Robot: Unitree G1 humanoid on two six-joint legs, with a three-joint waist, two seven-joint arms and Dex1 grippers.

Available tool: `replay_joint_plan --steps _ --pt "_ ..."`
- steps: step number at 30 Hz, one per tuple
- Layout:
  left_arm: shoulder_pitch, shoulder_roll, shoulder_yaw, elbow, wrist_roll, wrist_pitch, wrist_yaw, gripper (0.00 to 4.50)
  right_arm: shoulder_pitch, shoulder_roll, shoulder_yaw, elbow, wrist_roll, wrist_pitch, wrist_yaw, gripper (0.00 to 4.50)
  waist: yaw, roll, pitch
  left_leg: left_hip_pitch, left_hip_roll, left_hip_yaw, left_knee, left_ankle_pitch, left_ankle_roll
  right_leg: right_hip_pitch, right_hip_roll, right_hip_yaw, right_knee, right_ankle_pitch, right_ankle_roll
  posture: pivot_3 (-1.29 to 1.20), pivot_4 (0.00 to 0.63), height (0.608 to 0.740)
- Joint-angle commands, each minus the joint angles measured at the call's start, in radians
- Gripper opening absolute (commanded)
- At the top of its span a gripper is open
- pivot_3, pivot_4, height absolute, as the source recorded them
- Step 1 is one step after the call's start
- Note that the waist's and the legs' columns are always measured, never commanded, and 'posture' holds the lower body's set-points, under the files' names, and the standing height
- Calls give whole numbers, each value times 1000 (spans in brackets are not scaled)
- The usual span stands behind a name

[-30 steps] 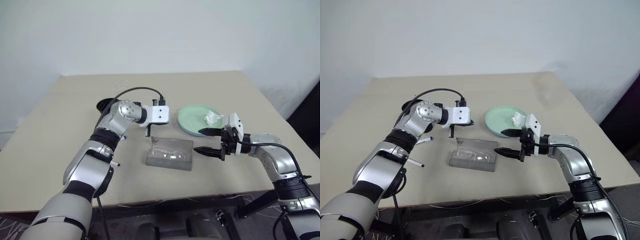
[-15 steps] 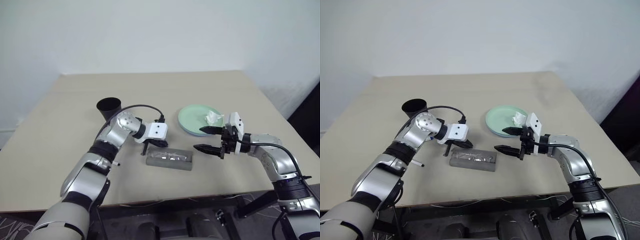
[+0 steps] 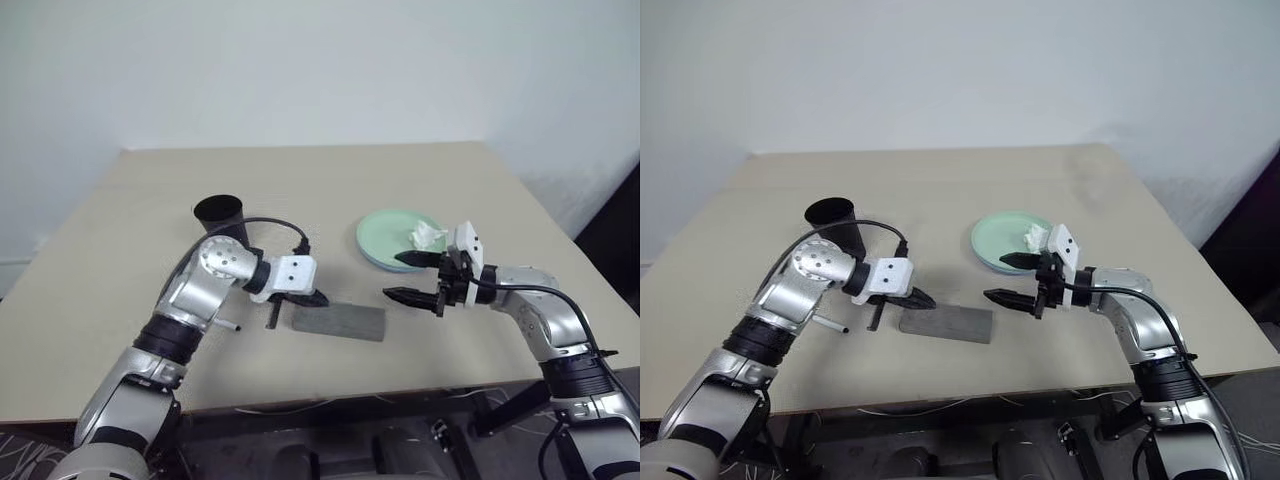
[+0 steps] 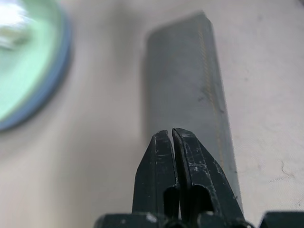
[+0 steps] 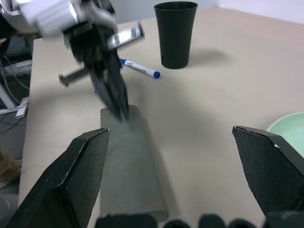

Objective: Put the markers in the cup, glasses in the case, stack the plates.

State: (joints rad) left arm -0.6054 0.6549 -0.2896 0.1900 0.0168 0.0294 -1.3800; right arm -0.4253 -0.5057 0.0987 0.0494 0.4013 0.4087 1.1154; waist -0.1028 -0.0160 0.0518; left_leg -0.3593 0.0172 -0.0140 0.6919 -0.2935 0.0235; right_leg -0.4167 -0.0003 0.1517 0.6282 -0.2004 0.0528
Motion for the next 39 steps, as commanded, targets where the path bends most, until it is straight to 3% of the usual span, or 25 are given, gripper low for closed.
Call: replay_joint_plan --steps 1,5,8,17,24,35,39 --pt "30 119 70 -44 -32 -7 -35 44 -26 -1 -6 -18 10 -12 10 4500 -2 0 0 1 0 0 0 0 0 0 0 0 1 0 0 0 0 740" --pt "50 239 69 3 -30 -36 -103 44 -37 10 4 -4 7 -14 14 4500 -2 0 0 1 0 0 0 0 0 0 0 -1 1 0 0 0 0 740" --pt "36 285 59 62 -33 -66 -155 606 -45 20 12 7 3 -17 14 4500 2 0 0 1 0 0 1 0 0 0 0 -1 1 0 0 0 0 740" --pt "-96 338 -33 365 44 -402 -234 3650 -33 35 22 7 2 -19 7 4500 4 -1 0 -1 0 1 1 0 0 -1 -1 -1 0 0 0 0 0 740" --pt "-183 311 -151 515 78 -564 -234 3650 -9 38 18 -7 2 -18 -8 4500 4 -1 0 -1 0 0 2 0 0 -1 -1 -1 0 0 0 0 0 740" --pt "-255 210 -229 731 269 -713 -185 3650 7 38 9 -16 2 -24 -31 4500 4 -2 0 -1 0 1 3 0 0 -1 0 -1 2 0 0 0 0 740" --pt "-263 203 -238 768 298 -742 -167 2734 8 37 7 -17 2 -26 -34 4500 4 -1 -1 0 0 1 4 0 0 0 0 0 3 0 0 0 0 740"
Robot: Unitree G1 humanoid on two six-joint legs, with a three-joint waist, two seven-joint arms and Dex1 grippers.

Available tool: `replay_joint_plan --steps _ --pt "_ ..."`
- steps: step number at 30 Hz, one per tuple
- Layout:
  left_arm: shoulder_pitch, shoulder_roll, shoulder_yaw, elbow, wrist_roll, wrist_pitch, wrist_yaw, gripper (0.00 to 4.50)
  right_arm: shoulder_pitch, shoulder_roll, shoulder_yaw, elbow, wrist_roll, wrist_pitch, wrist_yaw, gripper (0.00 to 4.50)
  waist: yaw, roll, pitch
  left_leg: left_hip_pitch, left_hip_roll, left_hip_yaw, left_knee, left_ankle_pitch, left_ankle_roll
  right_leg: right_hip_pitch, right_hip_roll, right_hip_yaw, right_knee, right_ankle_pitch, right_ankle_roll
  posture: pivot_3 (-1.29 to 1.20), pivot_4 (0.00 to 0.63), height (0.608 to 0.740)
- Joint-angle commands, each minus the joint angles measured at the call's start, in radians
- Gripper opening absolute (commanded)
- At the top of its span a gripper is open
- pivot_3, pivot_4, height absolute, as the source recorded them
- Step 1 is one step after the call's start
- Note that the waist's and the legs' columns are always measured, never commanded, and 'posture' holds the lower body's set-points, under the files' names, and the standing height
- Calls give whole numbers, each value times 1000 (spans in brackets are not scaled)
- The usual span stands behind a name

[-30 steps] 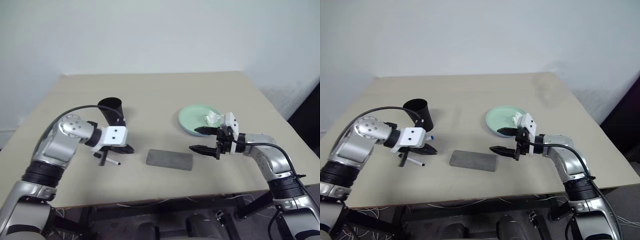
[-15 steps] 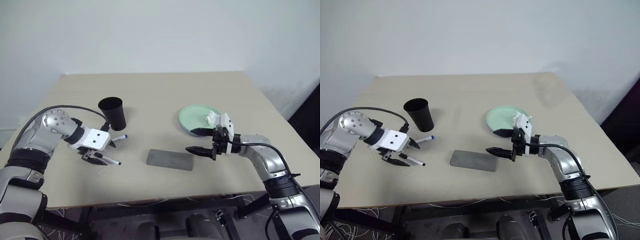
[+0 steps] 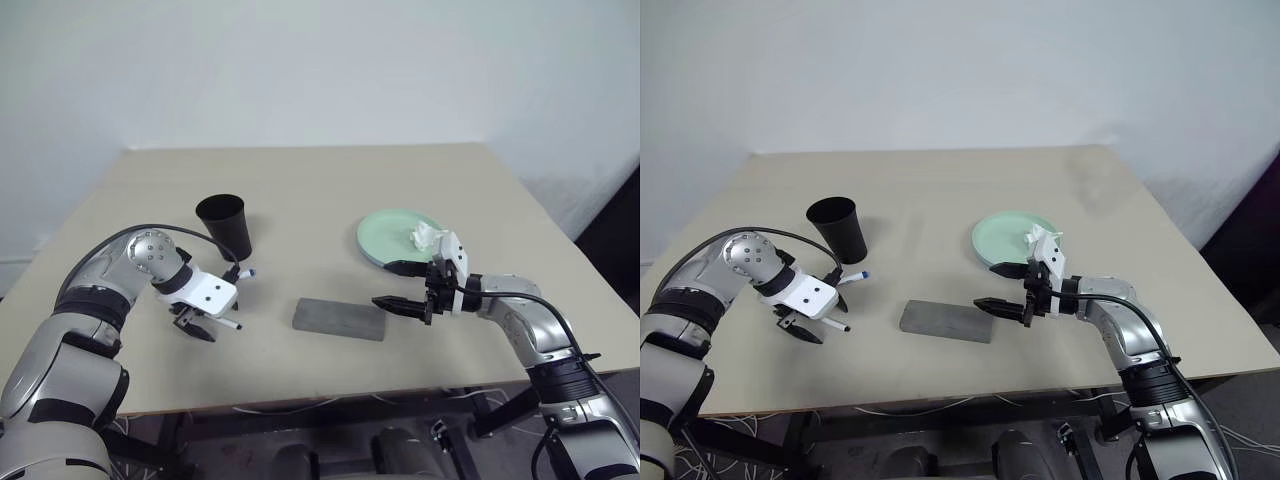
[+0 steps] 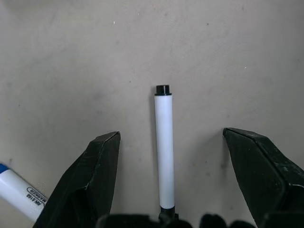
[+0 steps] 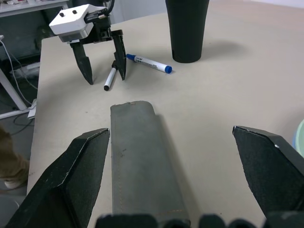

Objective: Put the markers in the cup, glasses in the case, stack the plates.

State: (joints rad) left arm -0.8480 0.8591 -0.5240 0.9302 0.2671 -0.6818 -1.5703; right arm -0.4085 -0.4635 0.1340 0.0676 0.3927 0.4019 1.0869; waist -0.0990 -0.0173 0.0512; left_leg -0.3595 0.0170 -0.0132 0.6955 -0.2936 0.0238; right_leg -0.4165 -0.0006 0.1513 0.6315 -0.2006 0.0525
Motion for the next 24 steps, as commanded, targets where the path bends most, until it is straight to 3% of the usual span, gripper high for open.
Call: replay_joint_plan --steps 1,8,16,24 --pt "-22 -3 -3 34 48 -33 23 2452 -9 -6 -28 -35 11 -19 -6 4500 1 0 0 0 0 0 1 0 0 0 0 0 1 0 0 0 0 740" --pt "-20 -5 10 54 44 -38 18 126 -15 -10 -27 -27 10 -22 -3 4500 0 0 0 2 0 0 4 5 7 0 1 1 10 -2 -3 0 0 740" --pt "-28 -29 102 17 -77 59 -21 55 -25 -6 -20 -17 4 -24 -3 4500 0 0 0 0 -1 0 5 6 9 -1 0 1 10 -2 -3 0 0 740" --pt "-24 -95 352 -234 -384 431 25 55 -25 -7 -20 -21 3 -26 -3 4500 -2 -1 0 -9 -2 -1 5 5 9 -9 -1 1 10 0 1 0 0 740"
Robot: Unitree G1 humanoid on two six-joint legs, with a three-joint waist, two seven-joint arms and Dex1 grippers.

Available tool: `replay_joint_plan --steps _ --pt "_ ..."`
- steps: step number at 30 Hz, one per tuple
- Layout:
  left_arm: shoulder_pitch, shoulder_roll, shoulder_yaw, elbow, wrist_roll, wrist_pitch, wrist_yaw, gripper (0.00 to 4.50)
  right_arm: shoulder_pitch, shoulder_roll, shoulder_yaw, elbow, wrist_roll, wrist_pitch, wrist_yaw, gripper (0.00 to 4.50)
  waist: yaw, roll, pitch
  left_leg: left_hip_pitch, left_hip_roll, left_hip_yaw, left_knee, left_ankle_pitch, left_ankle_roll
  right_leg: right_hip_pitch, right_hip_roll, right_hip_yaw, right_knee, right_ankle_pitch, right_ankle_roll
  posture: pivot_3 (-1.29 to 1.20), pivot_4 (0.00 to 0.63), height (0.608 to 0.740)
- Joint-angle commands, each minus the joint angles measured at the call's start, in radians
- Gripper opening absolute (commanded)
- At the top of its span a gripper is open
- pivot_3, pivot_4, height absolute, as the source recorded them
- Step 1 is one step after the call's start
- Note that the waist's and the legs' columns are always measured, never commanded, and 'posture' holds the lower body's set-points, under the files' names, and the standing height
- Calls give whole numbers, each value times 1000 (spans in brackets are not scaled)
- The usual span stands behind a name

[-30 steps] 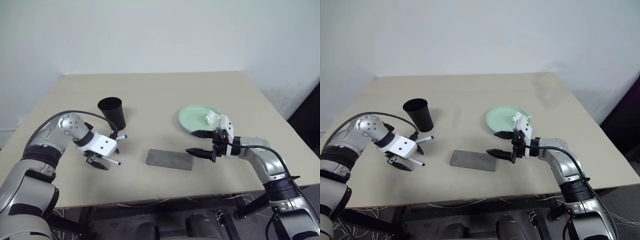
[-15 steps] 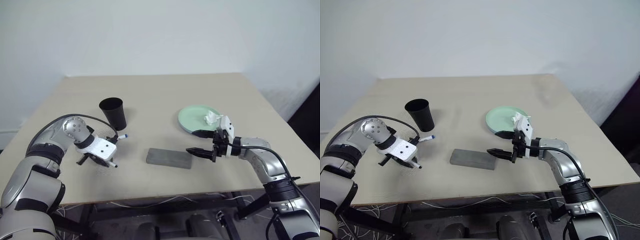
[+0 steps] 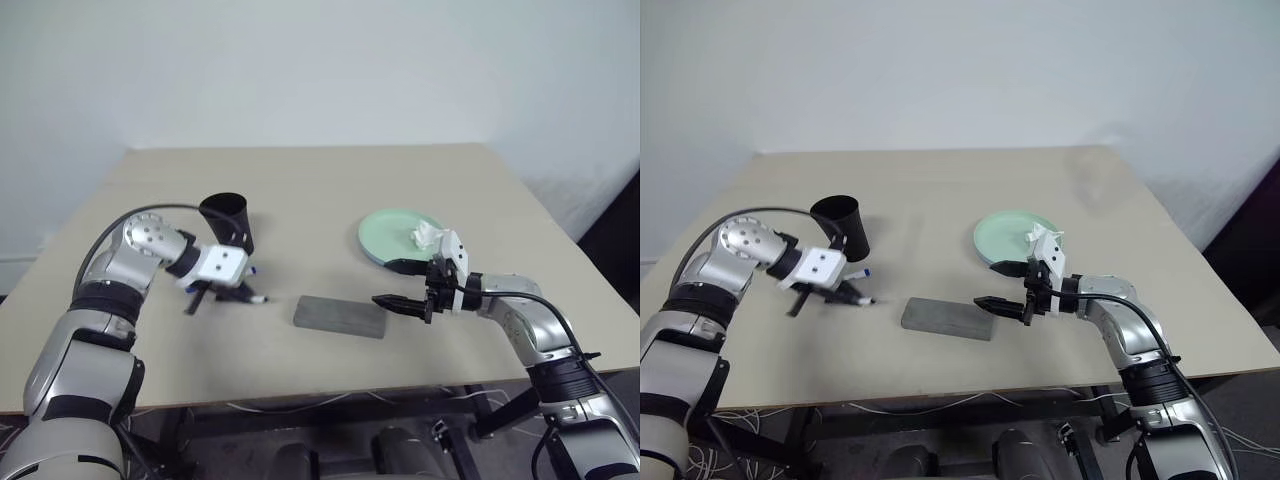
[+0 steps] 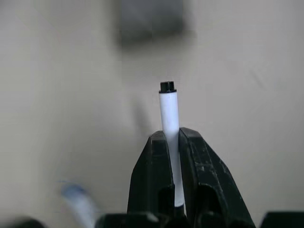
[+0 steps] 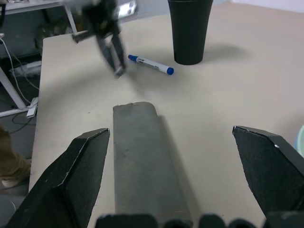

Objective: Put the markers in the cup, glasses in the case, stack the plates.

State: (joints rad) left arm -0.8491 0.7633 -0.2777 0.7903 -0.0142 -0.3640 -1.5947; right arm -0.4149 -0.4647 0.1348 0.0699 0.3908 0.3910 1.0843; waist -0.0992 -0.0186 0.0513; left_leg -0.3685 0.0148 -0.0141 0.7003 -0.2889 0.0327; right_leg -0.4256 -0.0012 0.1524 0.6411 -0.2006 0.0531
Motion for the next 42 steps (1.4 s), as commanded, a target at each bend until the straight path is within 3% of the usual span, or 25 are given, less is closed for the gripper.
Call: replay_joint_plan --steps 1,5,11,18,24,42 --pt "-21 -5 132 -120 -122 149 72 55 -17 -7 -21 -25 6 -15 0 4500 -3 0 0 0 0 0 0 0 0 -1 1 0 0 0 0 0 0 740" --pt "-29 -37 259 -180 -171 220 275 55 -19 -8 -19 -27 7 -14 3 4500 -3 0 0 1 1 -1 -1 0 0 0 1 0 1 0 0 0 0 740" --pt "-7 -65 377 -203 -92 225 712 55 -38 -5 -12 -14 3 -16 11 4500 -2 0 0 4 1 0 -1 0 0 3 1 0 1 0 0 0 0 740" --pt "42 -119 482 -228 -107 274 1013 55 -64 -6 -8 12 -4 -24 22 4500 1 0 0 4 0 0 -1 0 0 3 0 -1 1 1 1 0 0 740" --pt "55 -149 499 -145 -112 245 1091 55 -81 0 -3 30 -9 -30 29 4500 1 -1 0 4 0 0 -1 -1 0 3 0 -1 0 1 1 0 0 740" --pt "20 -245 486 17 -123 212 1067 55 -59 0 -11 10 -8 -25 15 4500 0 -1 0 4 -1 0 -2 -1 -1 3 0 -1 0 1 1 0 0 740"
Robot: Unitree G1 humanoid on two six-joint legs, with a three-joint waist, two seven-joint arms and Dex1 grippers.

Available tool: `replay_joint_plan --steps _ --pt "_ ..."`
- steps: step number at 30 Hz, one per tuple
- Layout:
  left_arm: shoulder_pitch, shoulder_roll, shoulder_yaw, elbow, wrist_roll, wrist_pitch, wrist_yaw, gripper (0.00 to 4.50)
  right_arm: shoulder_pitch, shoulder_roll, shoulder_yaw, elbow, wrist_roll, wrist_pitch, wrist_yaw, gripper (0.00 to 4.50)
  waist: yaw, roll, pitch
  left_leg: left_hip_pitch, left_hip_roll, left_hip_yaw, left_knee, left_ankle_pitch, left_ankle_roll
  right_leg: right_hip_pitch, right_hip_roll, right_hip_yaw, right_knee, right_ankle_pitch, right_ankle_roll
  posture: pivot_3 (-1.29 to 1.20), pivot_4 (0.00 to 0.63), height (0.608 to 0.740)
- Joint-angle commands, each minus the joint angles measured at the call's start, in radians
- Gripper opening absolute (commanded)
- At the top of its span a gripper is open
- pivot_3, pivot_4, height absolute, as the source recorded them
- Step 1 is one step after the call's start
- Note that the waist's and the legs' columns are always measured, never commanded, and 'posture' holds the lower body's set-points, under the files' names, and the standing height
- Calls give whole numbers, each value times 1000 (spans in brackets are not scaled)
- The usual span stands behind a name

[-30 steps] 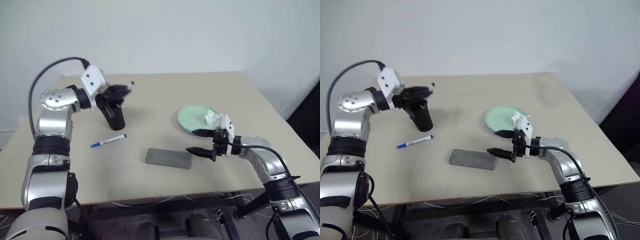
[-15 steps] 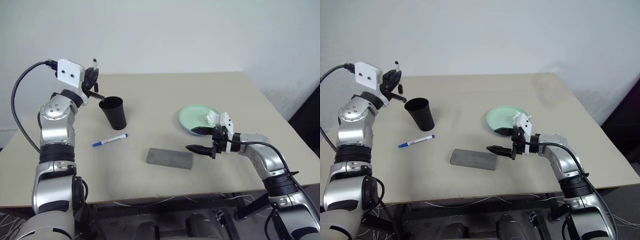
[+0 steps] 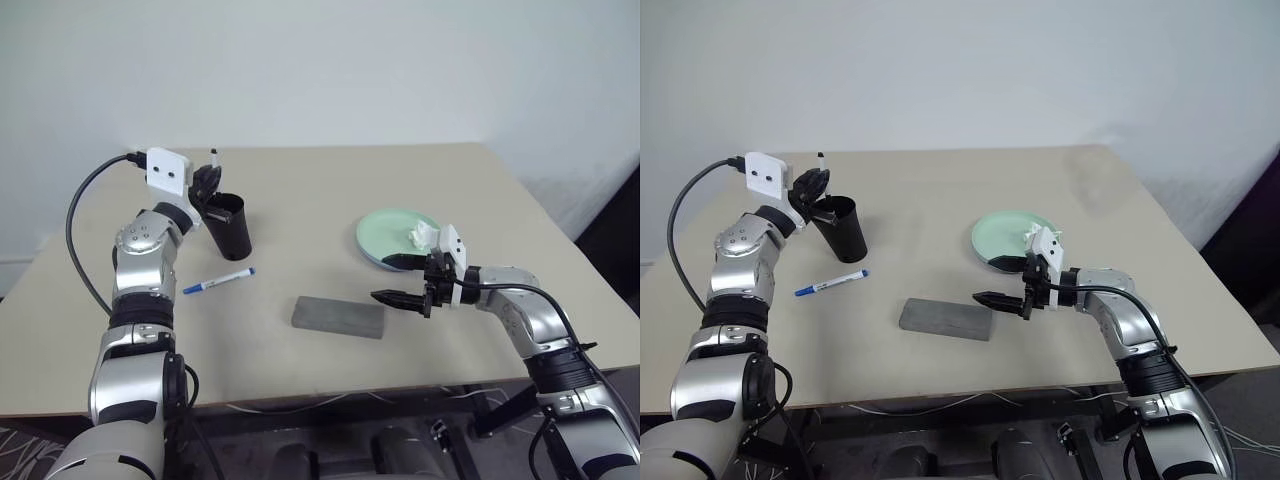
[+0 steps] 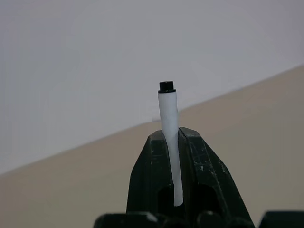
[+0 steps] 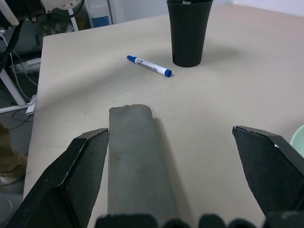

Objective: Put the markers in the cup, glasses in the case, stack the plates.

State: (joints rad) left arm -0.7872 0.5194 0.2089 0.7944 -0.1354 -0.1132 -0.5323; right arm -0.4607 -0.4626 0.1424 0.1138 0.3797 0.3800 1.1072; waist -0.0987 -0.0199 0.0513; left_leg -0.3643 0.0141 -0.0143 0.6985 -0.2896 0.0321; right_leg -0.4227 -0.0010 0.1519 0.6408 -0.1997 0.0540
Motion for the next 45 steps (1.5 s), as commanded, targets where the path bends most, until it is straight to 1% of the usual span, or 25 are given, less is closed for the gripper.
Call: replay_joint_plan --steps 1,5,9,11,12,14,15,19,22,24,26,28,29,32,34,40,45 --pt "-44 -3 -3 29 2 -49 4 55 -13 -2 -19 -35 4 -13 -8 4500 0 0 0 0 0 0 0 0 0 0 0 0 0 0 0 0 0 740" --pt "-56 -7 -4 75 3 -70 -4 55 -13 -3 -21 -33 4 -13 -10 4500 0 0 0 0 0 0 0 0 0 0 0 0 0 0 0 0 0 740" --pt "-57 -12 -6 97 1 -85 -13 1132 -15 -3 -21 -32 3 -14 -12 4500 0 0 0 0 0 0 0 0 0 0 0 0 0 0 0 0 0 740" --pt "-57 -14 -6 102 2 -90 -14 1884 -14 -3 -20 -32 3 -14 -14 4500 0 0 0 0 0 0 0 0 0 0 0 0 0 0 0 0 0 740" --pt "-57 -14 -7 104 3 -94 -13 2152 -14 -4 -20 -31 3 -14 -14 4500 0 0 0 0 0 0 0 0 0 0 0 0 0 0 0 0 0 740" --pt "-55 -15 -7 103 3 -96 -16 2939 -15 -4 -20 -31 4 -15 -15 4500 0 0 0 0 0 0 0 0 0 0 0 0 0 0 0 0 0 740" --pt "-54 -14 -9 101 6 -98 -14 3218 -15 -4 -20 -30 3 -15 -15 4500 0 0 0 0 0 0 0 0 0 0 0 0 0 0 0 0 0 740" --pt "-57 -6 -12 92 12 -109 -11 3218 -15 -3 -19 -31 3 -16 -17 4500 0 0 0 0 0 0 0 0 0 0 0 0 0 0 0 0 0 740" --pt "-69 3 -7 51 -14 -108 -63 3218 -15 -3 -19 -31 2 -16 -19 4500 0 0 0 0 0 0 0 0 0 0 0 0 0 0 0 0 0 740" --pt "-74 17 -9 4 -41 -91 -142 3218 -14 -2 -17 -31 1 -17 -20 4500 0 0 0 0 0 0 0 0 0 0 0 0 0 0 0 0 0 740" --pt "-70 37 -14 -67 -87 -36 -265 3218 -15 -2 -16 -30 0 -16 -20 4500 0 0 0 -1 0 0 -1 0 0 0 0 0 -1 0 0 0 0 740" --pt "-45 90 -38 -171 -143 62 -442 3218 -18 -2 -15 -27 -1 -17 -20 4500 -1 -1 0 -1 0 0 -1 0 0 -1 0 0 -1 0 0 0 0 740" --pt "-35 108 -46 -205 -159 97 -493 3218 -18 -2 -15 -26 -1 -18 -20 4500 -4 0 0 -2 0 0 -1 0 0 -1 0 0 -1 0 0 0 0 740" --pt "15 212 -98 -306 -191 246 -682 3218 -24 1 -14 -24 -1 -20 -18 4500 -11 0 0 -1 0 0 -2 0 -1 -1 0 0 -1 0 0 0 0 740" --pt "25 253 -120 -322 -183 300 -729 3218 -30 3 -14 -23 1 -19 -14 4500 -14 0 1 0 0 0 -3 0 0 -1 0 0 -1 0 0 0 0 740" --pt "36 362 -227 -220 -69 280 -856 3218 -56 5 -38 -46 42 -4 4 4500 -23 0 1 1 1 0 -3 0 -1 -1 1 0 0 -1 0 0 0 740" --pt "24 391 -338 -92 85 167 -870 3218 -66 2 -45 -48 44 -2 4 4500 -26 0 1 1 1 0 -3 0 -1 -1 1 0 -1 -1 0 0 0 740"
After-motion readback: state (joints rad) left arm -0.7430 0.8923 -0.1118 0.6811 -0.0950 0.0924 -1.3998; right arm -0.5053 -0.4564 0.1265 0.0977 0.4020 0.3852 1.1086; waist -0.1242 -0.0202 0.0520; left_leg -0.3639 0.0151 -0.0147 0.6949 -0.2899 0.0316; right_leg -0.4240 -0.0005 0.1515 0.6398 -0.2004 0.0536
